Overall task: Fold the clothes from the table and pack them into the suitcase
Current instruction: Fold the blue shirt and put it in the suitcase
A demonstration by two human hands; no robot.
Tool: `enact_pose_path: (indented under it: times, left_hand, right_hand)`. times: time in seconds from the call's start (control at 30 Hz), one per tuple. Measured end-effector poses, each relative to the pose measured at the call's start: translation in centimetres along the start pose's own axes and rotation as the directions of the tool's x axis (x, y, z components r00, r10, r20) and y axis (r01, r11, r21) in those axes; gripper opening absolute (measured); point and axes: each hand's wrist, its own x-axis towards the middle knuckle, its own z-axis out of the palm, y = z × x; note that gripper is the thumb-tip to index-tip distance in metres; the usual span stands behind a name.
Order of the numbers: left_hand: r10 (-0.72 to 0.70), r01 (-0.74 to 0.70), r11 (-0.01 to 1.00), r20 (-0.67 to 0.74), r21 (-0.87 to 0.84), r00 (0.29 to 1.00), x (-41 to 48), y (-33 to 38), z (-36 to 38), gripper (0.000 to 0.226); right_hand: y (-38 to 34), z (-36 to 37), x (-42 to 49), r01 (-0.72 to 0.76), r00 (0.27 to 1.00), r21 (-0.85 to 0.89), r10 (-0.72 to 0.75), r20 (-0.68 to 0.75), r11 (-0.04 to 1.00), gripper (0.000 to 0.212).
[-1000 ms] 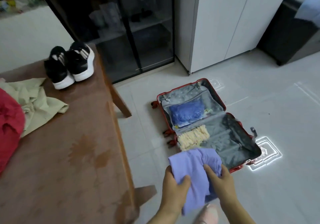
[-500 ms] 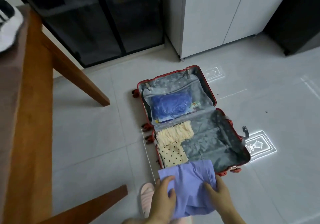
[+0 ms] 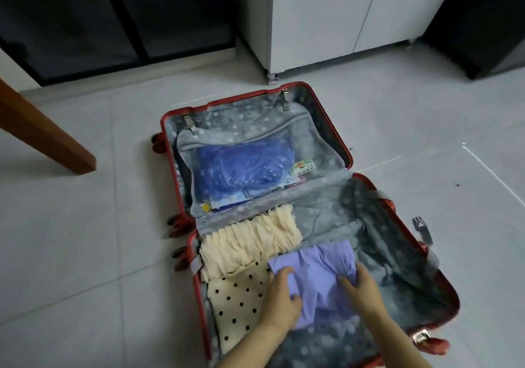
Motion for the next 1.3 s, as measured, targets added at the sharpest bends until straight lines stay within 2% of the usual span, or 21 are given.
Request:
enact_pose_path:
  times: [0.17,0.27,0.3,0.37,0.4,0.47,0.53,0.6,0.63,0.7,0.77,0.9,0.97,1.03,1.13,1.3]
  left_hand:
    - [-0.024,0.031,0.997,-0.111,0.066,0.993,6.0,-6.2,4.5,0.055]
    - [0.000,0.032,0.969,-0.127,0.245,0.992,7.1,-8.3,5.3,0.047]
    - [0.036,0.022,0.941,-0.164,0.339,0.986,7.1,-8.3,5.1,0.046]
    - [0.224,-0.101,0.857,-0.189,0.505,0.956,6.7,-7.9,5.1,0.054]
    - [0.331,-0.166,0.780,-0.174,0.603,0.927,6.4,-7.8,5.2,0.053]
    - [0.436,-0.247,0.646,-0.084,0.722,0.896,6.1,-7.1,4.7,0.037]
    - [0.467,-0.280,0.565,-0.020,0.776,0.884,6.4,-7.2,4.4,0.037]
    - [0.472,-0.294,0.482,0.037,0.825,0.881,6.7,-8.2,4.3,0.027]
    - [0.417,-0.294,0.468,0.086,0.834,0.905,6.9,-8.6,4.2,0.022]
    - [0.271,-0.271,0.475,0.153,0.837,0.950,7.4,-9.2,4.5,0.029]
    - [0.217,-0.234,0.478,0.145,0.847,0.965,8.2,-9.6,5.0,0.038]
    - [0.231,-0.269,0.504,0.173,0.821,0.958,7.7,-8.0,3.7,0.053]
    - [0.282,-0.298,0.491,0.174,0.819,0.944,6.0,-6.8,1.9,0.053]
    - [0.237,-0.276,0.509,0.176,0.815,0.956,3.3,-5.0,-0.5,0.054]
    - [0.248,-0.229,0.571,0.100,0.788,0.964,-1.8,-1.6,-5.0,0.056]
    - [0.129,-0.124,0.658,0.052,0.743,0.990,-12.1,7.4,-14.4,0.074]
  right_hand:
    - [3.3,4.4,8.0,0.108,0.991,-0.213,-0.090,0.095,0.971,0.019]
    - [4.9,5.9,10.1,0.135,0.986,-0.339,-0.093,0.139,0.931,0.019]
    - [5.2,6.1,10.4,0.126,0.986,-0.382,-0.074,0.148,0.916,0.019]
    - [5.6,6.0,10.6,0.096,0.989,-0.487,-0.028,0.146,0.868,0.031]
    - [5.6,5.8,10.4,0.094,0.992,-0.545,-0.031,0.123,0.833,0.035]
    - [5.4,5.4,9.9,0.130,0.987,-0.637,-0.163,0.006,0.760,0.051]
    - [5.2,5.5,9.3,0.267,0.912,-0.677,-0.407,-0.053,0.686,0.063]
    - [5.7,6.2,8.8,0.445,0.805,-0.696,-0.592,0.035,0.564,0.051]
    - [5.9,6.5,8.5,0.499,0.787,-0.704,-0.604,0.125,0.504,0.045]
    - [6.1,7.2,8.2,0.517,0.817,-0.704,-0.525,0.237,0.487,0.043]
    - [6.3,7.7,8.4,0.492,0.850,-0.730,-0.442,0.286,0.474,0.045]
    - [4.6,7.0,7.7,0.453,0.885,-0.766,-0.329,0.328,0.455,0.050]
    - [3.1,5.6,5.4,0.419,0.907,-0.751,-0.277,0.318,0.510,0.062]
    - [1.5,3.7,1.9,0.380,0.924,-0.725,-0.209,0.319,0.574,0.073]
    - [-2.7,0.5,-4.1,0.417,0.907,-0.664,-0.236,0.348,0.621,0.075]
    - [-12.6,-5.2,-14.8,0.507,0.857,-0.556,-0.313,0.410,0.659,0.078]
